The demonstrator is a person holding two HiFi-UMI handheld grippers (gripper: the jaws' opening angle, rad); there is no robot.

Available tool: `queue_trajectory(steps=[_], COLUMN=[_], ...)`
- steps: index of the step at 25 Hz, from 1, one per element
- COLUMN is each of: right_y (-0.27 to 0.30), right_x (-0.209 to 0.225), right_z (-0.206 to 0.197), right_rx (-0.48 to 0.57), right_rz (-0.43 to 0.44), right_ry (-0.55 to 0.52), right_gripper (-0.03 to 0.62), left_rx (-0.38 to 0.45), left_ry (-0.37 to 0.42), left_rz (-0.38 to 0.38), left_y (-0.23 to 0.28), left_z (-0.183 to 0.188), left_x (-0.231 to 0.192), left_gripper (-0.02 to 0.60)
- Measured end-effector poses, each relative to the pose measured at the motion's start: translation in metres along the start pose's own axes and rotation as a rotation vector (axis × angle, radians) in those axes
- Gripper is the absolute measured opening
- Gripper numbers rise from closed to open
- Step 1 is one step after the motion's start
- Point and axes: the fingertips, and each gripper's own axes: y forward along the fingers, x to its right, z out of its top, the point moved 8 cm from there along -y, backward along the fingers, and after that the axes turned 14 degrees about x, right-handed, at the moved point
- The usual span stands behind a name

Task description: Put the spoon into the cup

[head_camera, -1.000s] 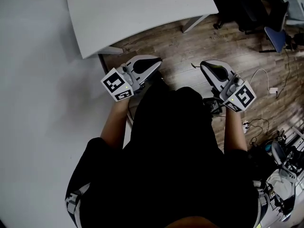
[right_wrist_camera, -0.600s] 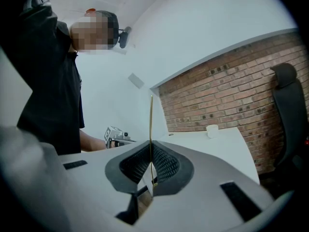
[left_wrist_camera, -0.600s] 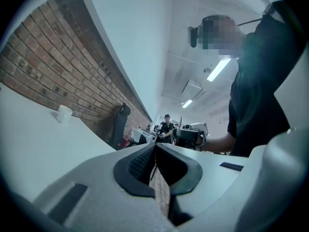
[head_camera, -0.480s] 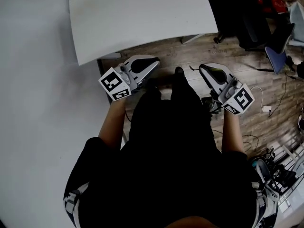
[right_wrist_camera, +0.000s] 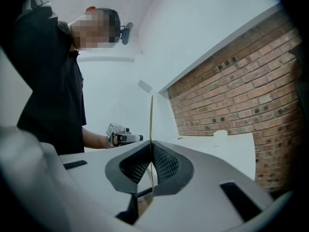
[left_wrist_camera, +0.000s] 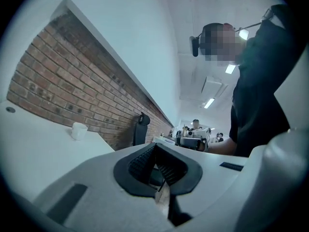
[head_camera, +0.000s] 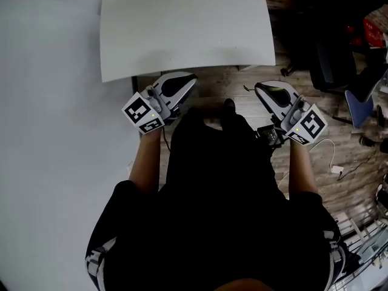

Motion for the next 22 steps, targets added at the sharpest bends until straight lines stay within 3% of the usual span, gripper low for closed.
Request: queue_trajectory(steps=[4, 12, 18, 22], right_y=[0.004, 0.065, 0.139, 0.181], right_x=[0.025, 0.049, 0.079, 0.087], right_z=[-0.006, -0.003, -0.004, -0.002], right_rx=[-0.016, -0.029, -0.084, -0.095], right_rz=[0.063, 0.099, 0.079, 0.067], right_ry=[0.037, 0.019, 0.01, -0.002], right_gripper=[0.008, 0.008, 0.008, 0.008], left_rx=[0.038, 0.111, 0.184, 0.159], left_ry=[-0.012, -0.04, -0.096, -0.109], left_rz=[0.075, 0.12, 0.084, 0.017], left_y=[0.004, -0.017, -0.027, -0.03], left_z=[0.003, 0.025, 0.048, 0.054], left_x=[-0.002, -0.052, -0.128, -0.158], left_gripper=[0.017, 0.017, 0.017, 0.017])
